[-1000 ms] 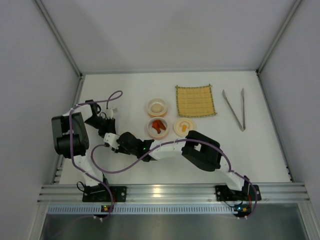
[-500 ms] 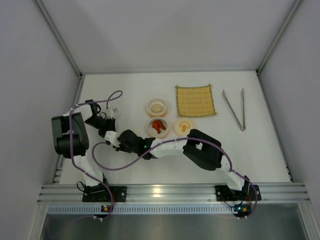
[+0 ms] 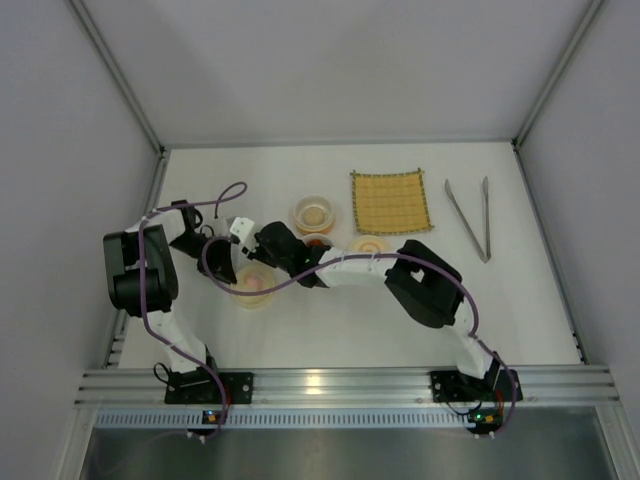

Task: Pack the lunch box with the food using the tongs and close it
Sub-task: Pick up the box lid from the center of the board.

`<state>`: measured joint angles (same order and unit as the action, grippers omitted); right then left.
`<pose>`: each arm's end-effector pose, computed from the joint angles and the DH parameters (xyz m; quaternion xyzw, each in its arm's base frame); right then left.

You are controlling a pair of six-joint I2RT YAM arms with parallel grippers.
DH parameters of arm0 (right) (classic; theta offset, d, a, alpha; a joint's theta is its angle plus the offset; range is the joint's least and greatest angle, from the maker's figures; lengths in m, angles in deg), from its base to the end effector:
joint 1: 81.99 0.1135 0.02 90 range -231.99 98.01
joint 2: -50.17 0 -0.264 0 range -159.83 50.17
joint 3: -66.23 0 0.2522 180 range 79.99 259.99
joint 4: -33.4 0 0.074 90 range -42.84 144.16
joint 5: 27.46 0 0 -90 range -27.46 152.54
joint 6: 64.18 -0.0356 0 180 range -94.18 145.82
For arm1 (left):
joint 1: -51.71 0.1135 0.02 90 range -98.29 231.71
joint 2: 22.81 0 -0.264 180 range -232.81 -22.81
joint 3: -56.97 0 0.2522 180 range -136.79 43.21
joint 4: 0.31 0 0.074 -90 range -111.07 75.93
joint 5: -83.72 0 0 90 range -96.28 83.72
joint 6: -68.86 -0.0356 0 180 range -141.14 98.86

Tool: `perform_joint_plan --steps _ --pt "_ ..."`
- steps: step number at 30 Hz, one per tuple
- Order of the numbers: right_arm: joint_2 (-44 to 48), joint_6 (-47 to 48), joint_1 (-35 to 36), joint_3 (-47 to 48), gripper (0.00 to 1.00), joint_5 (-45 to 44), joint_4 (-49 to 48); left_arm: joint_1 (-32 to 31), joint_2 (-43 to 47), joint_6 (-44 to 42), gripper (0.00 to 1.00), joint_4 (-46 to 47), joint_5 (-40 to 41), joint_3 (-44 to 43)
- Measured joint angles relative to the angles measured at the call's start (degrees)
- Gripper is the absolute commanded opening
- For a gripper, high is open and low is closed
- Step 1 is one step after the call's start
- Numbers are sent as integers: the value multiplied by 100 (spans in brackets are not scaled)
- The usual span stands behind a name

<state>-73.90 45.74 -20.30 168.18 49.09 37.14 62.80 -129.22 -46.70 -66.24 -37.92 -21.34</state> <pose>0.2441 0.4356 0.1898 -0.5029 0.6776 0.0953 0.5280 0.3075 0.0412 0.1439 0.1116 0.9551 -0.2693 0.0535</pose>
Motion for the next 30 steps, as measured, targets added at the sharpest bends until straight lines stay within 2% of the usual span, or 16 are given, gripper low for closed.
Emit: perform_joint_plan --steps 7,10,11,13,14,15,17,19,21,27,30 --pt "518 -629 -79 -122 55 1150 492 0 7 -120 2 -31 -31 2" --pt "909 -1012 -203 -208 65 1707 817 0 63 -208 14 -33 -46 44" --pt "997 -1075 -240 -214 74 1810 892 0 109 -256 22 -37 -35 81" --pt "1325 -1316 -415 -219 85 2173 1211 0 214 -350 31 -39 -13 151" --pt "1471 -1390 -505 -219 99 2321 1338 0 278 -389 36 -59 -15 179" --pt "1622 -1458 -608 -219 99 2463 1453 0 352 -431 45 -87 -22 186" --pt "1928 -1508 -835 -221 99 2717 1711 0 590 -490 56 -129 -61 190" --pt "2249 -1513 -1095 -269 99 2922 1928 0 946 -551 89 -186 -107 184" --pt "2618 -1504 -1401 -413 99 3084 2114 0 1331 -597 98 -238 -151 138" --pt "3821 -1401 -2553 -1088 99 3512 2771 0 2227 -1169 97 -662 -470 -420" --pt "4234 -1349 -3257 -1292 99 3827 3106 0 2297 -2310 93 -1198 -826 -802"
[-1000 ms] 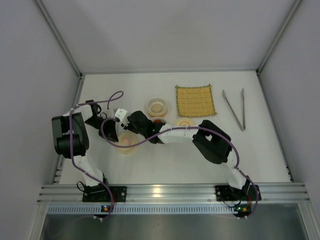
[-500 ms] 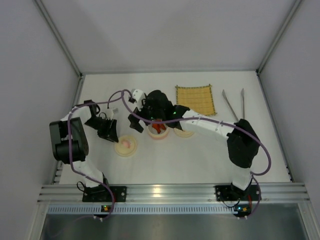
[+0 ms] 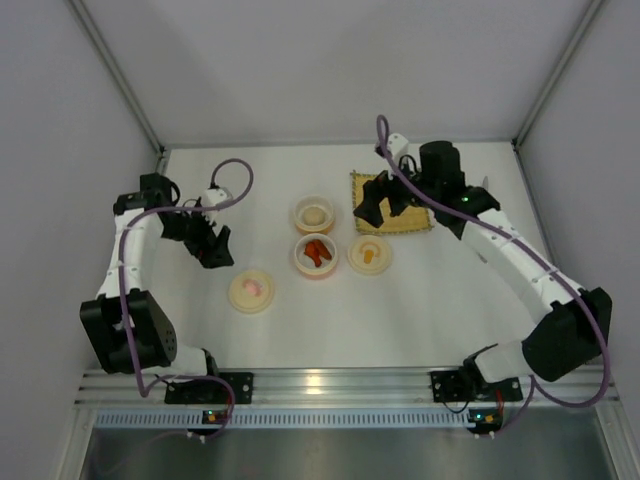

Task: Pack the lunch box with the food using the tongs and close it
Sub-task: Pick up the box lid from the center of the board.

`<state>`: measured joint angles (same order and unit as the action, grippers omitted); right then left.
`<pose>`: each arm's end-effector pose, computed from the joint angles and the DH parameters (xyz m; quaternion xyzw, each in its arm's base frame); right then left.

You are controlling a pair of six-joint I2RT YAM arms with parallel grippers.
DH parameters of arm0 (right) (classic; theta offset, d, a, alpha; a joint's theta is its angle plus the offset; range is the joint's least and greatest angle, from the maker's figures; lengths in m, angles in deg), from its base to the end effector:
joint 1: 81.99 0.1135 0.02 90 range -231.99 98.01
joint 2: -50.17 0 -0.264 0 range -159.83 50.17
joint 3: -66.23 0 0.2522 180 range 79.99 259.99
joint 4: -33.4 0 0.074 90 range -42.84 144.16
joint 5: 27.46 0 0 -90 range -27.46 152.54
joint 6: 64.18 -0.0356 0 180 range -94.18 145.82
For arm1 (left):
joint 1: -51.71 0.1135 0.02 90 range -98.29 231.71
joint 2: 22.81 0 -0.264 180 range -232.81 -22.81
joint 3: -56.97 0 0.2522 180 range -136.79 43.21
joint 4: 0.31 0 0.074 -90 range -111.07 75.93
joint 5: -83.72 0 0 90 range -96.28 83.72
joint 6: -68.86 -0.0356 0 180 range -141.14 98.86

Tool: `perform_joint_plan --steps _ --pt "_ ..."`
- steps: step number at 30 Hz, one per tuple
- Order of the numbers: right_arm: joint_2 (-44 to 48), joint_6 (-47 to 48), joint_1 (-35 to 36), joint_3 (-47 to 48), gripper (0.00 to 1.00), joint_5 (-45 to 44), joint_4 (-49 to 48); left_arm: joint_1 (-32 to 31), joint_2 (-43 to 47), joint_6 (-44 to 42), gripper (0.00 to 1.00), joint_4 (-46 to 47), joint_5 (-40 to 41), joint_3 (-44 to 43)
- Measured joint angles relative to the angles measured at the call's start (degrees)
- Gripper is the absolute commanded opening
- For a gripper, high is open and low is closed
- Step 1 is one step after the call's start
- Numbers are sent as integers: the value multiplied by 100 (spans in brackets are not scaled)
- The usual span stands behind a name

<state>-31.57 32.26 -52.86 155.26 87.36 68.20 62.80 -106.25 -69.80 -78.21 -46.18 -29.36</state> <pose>0.2780 0.1720 0.3577 -0.3612 0.7610 0.2798 0.4605 0.2673 0.0291 0.2906 0.3422 0.8680 -0.2323 0.2748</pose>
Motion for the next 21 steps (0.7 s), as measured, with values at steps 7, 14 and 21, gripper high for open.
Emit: perform_joint_plan --steps 7,14,21 --pt "643 107 -1598 -323 99 623 658 -494 2 -2710 89 -914 4 -83" --pt "1075 249 -2286 -601 99 1021 1150 -1650 -166 -3991 83 -881 658 365" --pt "1117 299 -2365 -750 99 1163 1335 -2151 -820 -4323 77 -560 1113 667"
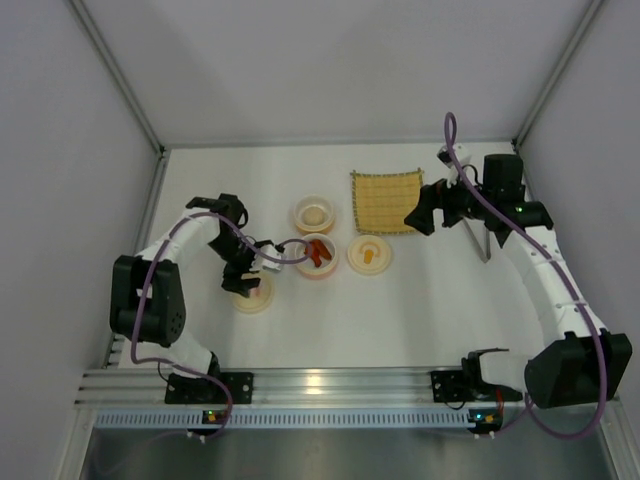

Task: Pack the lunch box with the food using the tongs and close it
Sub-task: Pick up the box lid from the center of the board.

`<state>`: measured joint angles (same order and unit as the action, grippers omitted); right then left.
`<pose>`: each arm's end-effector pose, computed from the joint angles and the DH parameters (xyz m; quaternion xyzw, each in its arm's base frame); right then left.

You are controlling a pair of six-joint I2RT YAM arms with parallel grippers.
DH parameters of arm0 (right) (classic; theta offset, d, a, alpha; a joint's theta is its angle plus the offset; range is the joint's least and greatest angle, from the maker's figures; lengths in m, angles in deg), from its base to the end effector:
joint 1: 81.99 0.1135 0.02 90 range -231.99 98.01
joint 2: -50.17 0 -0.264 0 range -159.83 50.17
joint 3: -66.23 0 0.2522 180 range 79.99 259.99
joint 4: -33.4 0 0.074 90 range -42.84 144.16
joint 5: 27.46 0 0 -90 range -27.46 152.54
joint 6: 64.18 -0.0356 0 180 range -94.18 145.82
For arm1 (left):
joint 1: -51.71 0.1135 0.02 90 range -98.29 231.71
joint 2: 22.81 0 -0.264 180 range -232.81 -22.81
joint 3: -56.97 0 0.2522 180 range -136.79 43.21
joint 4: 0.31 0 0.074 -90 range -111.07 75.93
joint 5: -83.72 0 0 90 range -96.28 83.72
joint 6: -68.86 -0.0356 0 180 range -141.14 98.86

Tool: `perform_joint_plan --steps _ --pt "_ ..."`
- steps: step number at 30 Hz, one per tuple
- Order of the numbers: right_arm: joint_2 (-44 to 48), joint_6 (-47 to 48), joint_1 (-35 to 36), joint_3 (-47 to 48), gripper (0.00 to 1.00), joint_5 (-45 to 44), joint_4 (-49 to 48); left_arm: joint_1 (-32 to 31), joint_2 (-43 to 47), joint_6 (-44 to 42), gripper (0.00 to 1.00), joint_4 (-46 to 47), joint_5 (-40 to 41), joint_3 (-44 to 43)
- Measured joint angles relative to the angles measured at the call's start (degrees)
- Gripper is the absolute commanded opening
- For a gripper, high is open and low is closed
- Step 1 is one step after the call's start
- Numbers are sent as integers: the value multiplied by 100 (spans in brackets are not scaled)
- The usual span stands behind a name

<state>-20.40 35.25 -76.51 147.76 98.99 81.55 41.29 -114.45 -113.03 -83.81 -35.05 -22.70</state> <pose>0.2583 0.0460 0.3484 -0.2483 0.8255 0.2654 0.4318 0.2568 -0.0646 0.2204 0.7461 0.6161 -0.2182 0.1269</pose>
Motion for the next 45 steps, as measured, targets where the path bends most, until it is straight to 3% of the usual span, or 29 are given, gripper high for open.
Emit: perform_joint_plan --steps 22,34,45 --pt "0 61 -15 -179 99 72 72 -111 -37 -42 41 1064 345 898" --pt "0 61 -35 -179 99 70 72 -118 256 264 34 1534 413 1202" --pt "120 61 -35 -256 99 70 92 -122 330 590 45 1829 575 1204"
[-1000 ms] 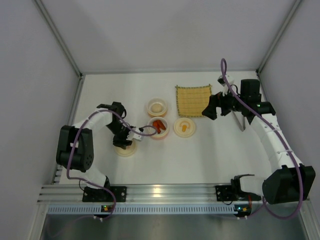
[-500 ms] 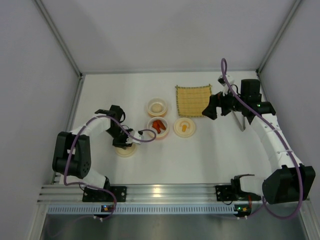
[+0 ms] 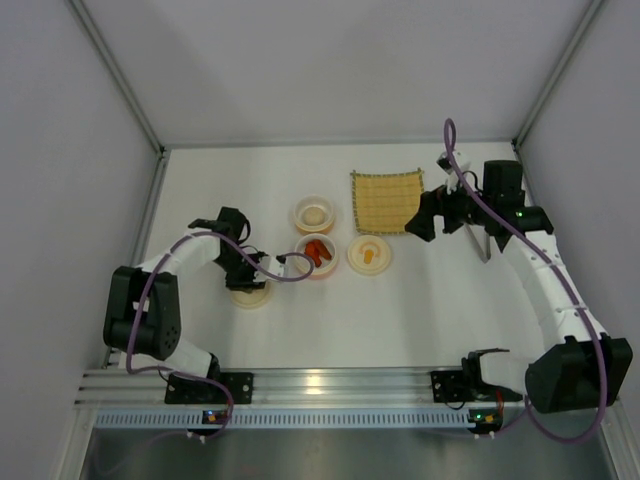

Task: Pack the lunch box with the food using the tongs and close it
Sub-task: Pick up the box lid from the center of the board.

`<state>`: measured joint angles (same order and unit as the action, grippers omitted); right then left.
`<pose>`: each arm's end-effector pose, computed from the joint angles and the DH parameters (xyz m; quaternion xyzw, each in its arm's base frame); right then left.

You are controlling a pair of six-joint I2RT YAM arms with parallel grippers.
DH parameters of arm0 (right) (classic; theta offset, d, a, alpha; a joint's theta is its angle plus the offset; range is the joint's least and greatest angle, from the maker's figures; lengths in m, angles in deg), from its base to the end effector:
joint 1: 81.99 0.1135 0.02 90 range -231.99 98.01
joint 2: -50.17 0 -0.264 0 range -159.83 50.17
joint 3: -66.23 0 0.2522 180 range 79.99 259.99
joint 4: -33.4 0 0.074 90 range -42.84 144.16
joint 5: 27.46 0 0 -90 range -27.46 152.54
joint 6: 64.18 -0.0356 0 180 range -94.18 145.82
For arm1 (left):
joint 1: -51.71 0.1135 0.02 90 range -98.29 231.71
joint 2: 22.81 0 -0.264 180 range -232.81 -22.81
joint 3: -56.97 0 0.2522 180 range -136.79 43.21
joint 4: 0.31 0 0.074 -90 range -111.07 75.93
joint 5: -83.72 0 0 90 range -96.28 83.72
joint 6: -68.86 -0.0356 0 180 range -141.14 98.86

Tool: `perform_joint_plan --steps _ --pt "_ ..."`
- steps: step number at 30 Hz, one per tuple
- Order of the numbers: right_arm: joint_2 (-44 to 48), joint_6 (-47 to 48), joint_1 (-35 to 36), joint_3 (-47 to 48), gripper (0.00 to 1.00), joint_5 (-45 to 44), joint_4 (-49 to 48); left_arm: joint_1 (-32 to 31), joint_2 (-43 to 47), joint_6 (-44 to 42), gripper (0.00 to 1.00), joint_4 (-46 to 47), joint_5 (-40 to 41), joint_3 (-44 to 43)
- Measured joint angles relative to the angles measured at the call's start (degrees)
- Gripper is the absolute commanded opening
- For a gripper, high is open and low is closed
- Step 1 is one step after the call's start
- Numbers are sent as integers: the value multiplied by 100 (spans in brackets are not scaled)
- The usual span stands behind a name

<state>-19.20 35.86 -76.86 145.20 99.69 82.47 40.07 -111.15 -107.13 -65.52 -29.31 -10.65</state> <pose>0.2517 0.0442 0.3376 -0.2479 0.8318 0.2705 0.4165 0.2477 -0.0653 0.1817 0.7416 0.6395 -0.1379 0.1483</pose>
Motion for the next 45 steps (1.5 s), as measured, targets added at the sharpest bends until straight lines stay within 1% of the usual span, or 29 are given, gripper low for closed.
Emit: perform_joint_plan --steps 6,10,23,37,41,42,44,45 --pt "83 26 -2 0 99 2 2 0 160 0 45 46 -9 -22" --pt "83 37 -2 0 99 2 11 13 157 -11 43 37 -7 -166" --pt "83 46 -2 0 99 0 35 81 -39 -229 39 -11 -7 -251" --pt "83 46 -2 0 99 -2 37 81 -35 -393 34 -2 22 9" --pt "83 46 -2 0 99 0 39 81 -37 -391 28 11 24 9" --pt "83 46 -2 0 99 -2 39 81 -37 -389 23 11 24 9" --pt "83 46 -2 0 99 -2 39 81 -37 -374 15 -2 33 9" --pt "83 46 -2 0 99 -4 42 81 -37 -350 3 -15 42 9"
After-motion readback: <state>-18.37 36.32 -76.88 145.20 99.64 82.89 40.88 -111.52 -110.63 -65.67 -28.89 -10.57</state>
